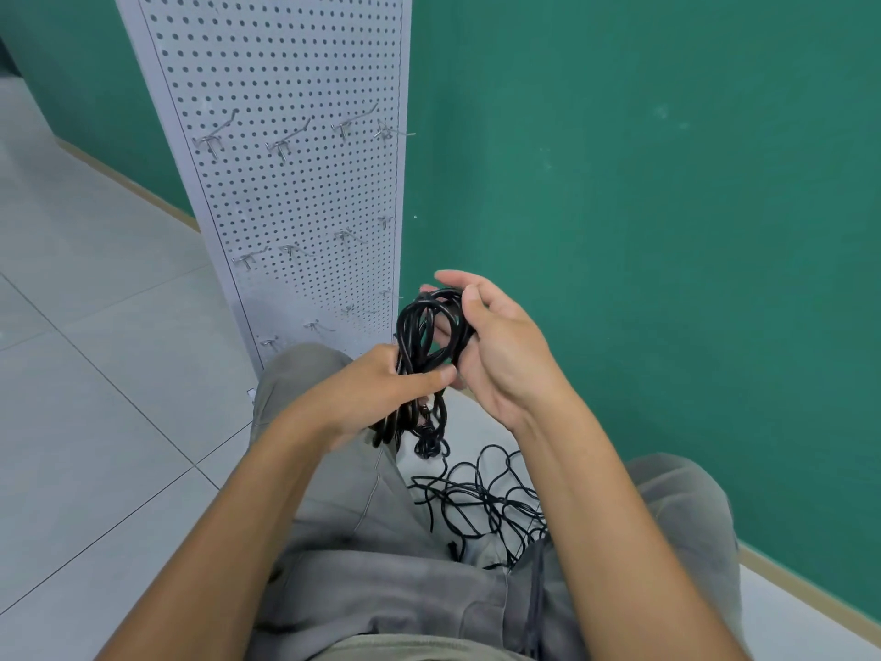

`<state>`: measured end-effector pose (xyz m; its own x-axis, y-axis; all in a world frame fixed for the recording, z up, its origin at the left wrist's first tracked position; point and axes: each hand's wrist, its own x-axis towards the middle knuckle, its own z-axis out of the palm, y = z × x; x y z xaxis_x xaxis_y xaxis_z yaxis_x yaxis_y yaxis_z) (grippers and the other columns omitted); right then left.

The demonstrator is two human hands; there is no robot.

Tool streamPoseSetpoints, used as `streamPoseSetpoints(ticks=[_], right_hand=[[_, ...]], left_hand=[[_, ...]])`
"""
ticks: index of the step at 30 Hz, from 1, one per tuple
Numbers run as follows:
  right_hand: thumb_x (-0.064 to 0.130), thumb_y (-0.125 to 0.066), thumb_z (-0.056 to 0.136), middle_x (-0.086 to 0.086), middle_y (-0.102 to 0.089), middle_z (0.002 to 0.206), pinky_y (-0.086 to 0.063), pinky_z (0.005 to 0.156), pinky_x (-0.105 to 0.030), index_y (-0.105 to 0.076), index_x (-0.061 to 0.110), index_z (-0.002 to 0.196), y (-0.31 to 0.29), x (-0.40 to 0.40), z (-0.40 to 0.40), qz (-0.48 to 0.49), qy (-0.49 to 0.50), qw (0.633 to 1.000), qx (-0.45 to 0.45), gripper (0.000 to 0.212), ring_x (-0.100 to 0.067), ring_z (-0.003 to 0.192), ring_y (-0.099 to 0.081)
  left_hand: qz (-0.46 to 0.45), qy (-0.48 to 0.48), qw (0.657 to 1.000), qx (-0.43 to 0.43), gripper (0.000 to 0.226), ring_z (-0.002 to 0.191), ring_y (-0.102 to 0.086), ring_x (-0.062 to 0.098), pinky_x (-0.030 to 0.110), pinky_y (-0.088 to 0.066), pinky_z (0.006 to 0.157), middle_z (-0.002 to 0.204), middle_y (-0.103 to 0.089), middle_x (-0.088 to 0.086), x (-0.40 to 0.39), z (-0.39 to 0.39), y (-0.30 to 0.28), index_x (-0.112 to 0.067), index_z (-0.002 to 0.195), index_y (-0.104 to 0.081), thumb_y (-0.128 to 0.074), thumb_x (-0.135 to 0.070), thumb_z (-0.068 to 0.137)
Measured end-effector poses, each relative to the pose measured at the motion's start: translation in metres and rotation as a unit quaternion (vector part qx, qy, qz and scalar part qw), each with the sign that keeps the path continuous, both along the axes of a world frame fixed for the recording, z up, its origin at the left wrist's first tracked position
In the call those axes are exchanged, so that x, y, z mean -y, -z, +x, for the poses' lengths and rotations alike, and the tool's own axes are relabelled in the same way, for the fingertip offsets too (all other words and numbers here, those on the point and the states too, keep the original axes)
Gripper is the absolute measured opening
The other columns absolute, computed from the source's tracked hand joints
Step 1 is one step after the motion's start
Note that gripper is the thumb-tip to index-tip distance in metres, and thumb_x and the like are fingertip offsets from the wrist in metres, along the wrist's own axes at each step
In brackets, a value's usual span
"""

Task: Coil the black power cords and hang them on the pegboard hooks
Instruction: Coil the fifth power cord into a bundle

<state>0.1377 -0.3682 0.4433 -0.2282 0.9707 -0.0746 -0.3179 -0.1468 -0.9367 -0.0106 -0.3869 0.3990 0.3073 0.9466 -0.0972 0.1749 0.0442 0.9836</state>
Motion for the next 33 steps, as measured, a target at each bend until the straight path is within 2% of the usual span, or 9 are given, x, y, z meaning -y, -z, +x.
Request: streamPoseSetpoints(ticks=[3,5,7,10,14,18,21,25,33], right_hand=[[0.019,-0.030,0.113,-0.025,-0.060,0.135,-0.060,0.083,-0.035,-0.064,0.011,0.112,0.000,-0.003,-0.006,0.010,-0.001,1.000,0.002,0.036,-0.026,0.101,-0.063],[0.028,-0.032,0.112,-0.021,-0.062,0.134,-0.055,0.089,-0.051,-0.064,0.012,0.114,0.000,-0.006,-0.006,0.017,-0.012,1.000,0.021,0.036,-0.026,0.099,-0.062],[0.048,-0.043,0.106,-0.009,-0.068,0.126,-0.045,0.096,-0.070,-0.065,0.017,0.117,0.000,-0.009,-0.002,0.034,-0.037,0.997,0.064,0.039,-0.025,0.097,-0.066],[0.058,-0.066,0.090,0.003,-0.068,0.118,-0.049,0.107,-0.051,-0.058,0.028,0.126,0.005,-0.015,0.005,0.090,-0.045,0.970,0.220,0.048,-0.015,0.110,-0.067],[0.040,-0.067,0.096,0.004,-0.071,0.106,-0.053,0.092,-0.033,-0.059,0.019,0.116,0.014,-0.021,0.017,0.158,-0.010,0.932,0.327,0.029,-0.007,0.098,-0.066],[0.022,-0.056,0.104,0.000,-0.072,0.083,-0.054,0.079,-0.031,-0.061,0.011,0.100,0.016,-0.024,0.030,0.184,-0.004,0.934,0.305,0.013,-0.010,0.077,-0.066],[0.010,-0.051,0.106,-0.001,-0.061,0.080,-0.053,0.073,-0.025,-0.061,0.004,0.111,0.016,-0.025,0.039,0.126,-0.051,0.980,0.142,0.012,-0.011,0.073,-0.060],[0.003,-0.047,0.104,-0.001,-0.053,0.078,-0.049,0.067,-0.022,-0.055,-0.004,0.129,0.015,-0.021,0.039,0.055,-0.100,0.992,-0.051,0.027,-0.009,0.061,-0.044],[0.019,-0.042,0.110,-0.002,-0.046,0.085,-0.039,0.046,-0.021,-0.053,0.003,0.135,0.003,-0.038,0.027,0.050,-0.139,0.983,0.107,0.032,-0.007,0.052,-0.029]], left_hand=[[-0.015,-0.010,1.000,0.003,0.036,0.107,-0.070,0.030,0.050,-0.053,0.103,0.108,-0.077,0.012,-0.001,-0.002,0.003,-0.004,0.113,-0.071,-0.069,-0.036,0.097],[-0.008,-0.020,1.000,0.014,0.038,0.112,-0.070,0.031,0.051,-0.049,0.107,0.104,-0.078,0.013,-0.001,0.001,0.006,0.005,0.112,-0.067,-0.064,-0.031,0.102],[-0.002,-0.037,0.999,0.021,0.029,0.099,-0.074,0.033,0.043,-0.055,0.095,0.089,-0.078,0.014,-0.001,0.006,0.007,0.000,0.097,-0.068,-0.062,-0.028,0.103],[0.003,-0.067,0.998,0.006,0.026,0.059,-0.068,0.018,0.024,-0.051,0.061,0.070,-0.071,0.013,-0.001,0.016,0.004,-0.004,0.086,-0.062,-0.059,-0.022,0.104],[0.024,-0.091,0.995,-0.029,0.027,0.045,-0.057,0.014,0.020,-0.043,0.047,0.060,-0.064,0.008,-0.001,0.024,0.003,-0.004,0.080,-0.059,-0.061,-0.019,0.103],[0.036,-0.052,0.998,-0.029,0.032,0.065,-0.068,0.019,0.027,-0.055,0.066,0.067,-0.071,0.006,0.002,0.027,0.000,-0.012,0.077,-0.063,-0.061,-0.030,0.104],[0.032,-0.024,0.999,-0.019,0.049,0.088,-0.075,0.022,0.037,-0.052,0.087,0.077,-0.074,0.008,0.003,0.030,0.003,-0.011,0.077,-0.064,-0.051,-0.051,0.102],[-0.057,-0.005,0.991,0.123,0.045,0.065,-0.067,0.026,0.029,-0.055,0.062,0.072,-0.060,0.010,0.007,0.038,0.003,-0.006,0.087,-0.053,-0.053,-0.051,0.092],[-0.075,0.056,0.991,0.100,0.056,0.053,-0.049,0.022,0.032,-0.046,0.053,0.066,-0.049,0.007,-0.002,0.022,0.000,0.004,0.107,-0.058,-0.049,-0.051,0.097]])
